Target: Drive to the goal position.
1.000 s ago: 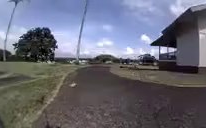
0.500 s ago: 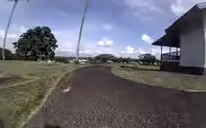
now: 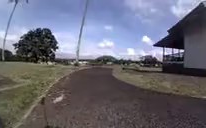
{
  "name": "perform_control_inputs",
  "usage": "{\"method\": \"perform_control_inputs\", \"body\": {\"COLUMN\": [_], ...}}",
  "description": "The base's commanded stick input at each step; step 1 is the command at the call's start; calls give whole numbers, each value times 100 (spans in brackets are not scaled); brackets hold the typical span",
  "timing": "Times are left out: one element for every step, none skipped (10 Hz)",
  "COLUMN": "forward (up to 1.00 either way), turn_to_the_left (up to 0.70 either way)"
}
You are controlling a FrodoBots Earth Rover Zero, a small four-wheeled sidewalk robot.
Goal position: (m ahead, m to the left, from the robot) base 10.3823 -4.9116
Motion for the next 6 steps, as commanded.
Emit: {"method": "perform_control_inputs", "body": {"forward": [85, 85, 85, 85, 85, 85], "turn_to_the_left": [0, 0, 0, 0, 0, 0]}}
